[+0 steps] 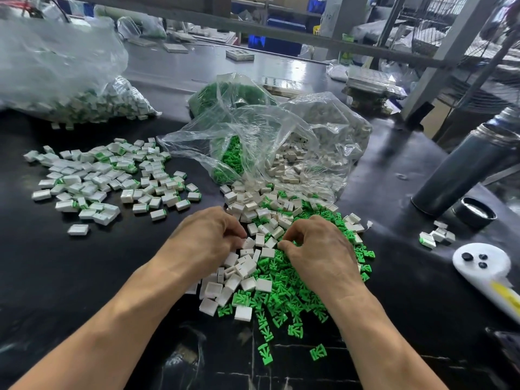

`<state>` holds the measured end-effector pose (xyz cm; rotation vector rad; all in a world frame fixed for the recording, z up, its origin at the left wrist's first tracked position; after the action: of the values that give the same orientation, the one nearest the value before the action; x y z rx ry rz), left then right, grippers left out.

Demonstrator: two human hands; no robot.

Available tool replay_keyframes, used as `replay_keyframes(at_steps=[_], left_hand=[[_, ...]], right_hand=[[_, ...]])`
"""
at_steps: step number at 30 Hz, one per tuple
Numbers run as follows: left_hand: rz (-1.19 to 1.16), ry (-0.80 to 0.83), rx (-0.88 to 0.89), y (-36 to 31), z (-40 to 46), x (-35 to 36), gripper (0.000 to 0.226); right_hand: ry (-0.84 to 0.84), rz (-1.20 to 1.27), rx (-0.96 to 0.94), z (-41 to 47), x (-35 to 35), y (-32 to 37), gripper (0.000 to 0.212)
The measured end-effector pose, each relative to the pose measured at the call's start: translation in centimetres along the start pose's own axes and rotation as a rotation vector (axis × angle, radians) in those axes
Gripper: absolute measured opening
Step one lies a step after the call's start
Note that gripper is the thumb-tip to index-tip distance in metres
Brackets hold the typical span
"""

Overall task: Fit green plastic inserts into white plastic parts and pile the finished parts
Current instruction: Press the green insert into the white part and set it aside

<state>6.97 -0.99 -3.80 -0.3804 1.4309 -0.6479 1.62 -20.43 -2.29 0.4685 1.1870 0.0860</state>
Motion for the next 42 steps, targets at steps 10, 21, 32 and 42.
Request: replay_keyframes(at_steps=[10, 21, 32, 42], left_hand=[[-0.071, -0.026, -0.015, -0.5, -0.3, -0.5, 0.01], [-0.771, -0.024, -0.097, -2.5, -1.2, -1.4, 0.02], [-0.947, -0.014, -0.05, -3.1, -1.0, -1.2, 0.033], [-1.043, 0.015, -0.141, -3.0, -1.0, -0.5, 0.026]], right_hand=[[-0.117, 0.354, 0.015, 0.0, -1.5, 0.3, 0.007], [-0.074, 0.84, 0.108, -0.5, -0.7, 0.4, 0.022], [-0.041, 1.08, 0.165, -0.2, -0.4, 0.6, 0.004], [-0.013, 1.277, 0.274, -0.1, 0.3, 0.4, 0.007]])
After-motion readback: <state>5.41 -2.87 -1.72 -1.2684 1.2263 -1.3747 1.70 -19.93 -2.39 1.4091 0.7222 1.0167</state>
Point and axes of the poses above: each hand's wrist, its own z-axis towards the middle knuckle, its own x-axis out of the palm, y = z × x, the point moved 8 cm from there along z, towards the middle knuckle, and after that the axes turned 12 degrees about -y, right-handed, at the moved point
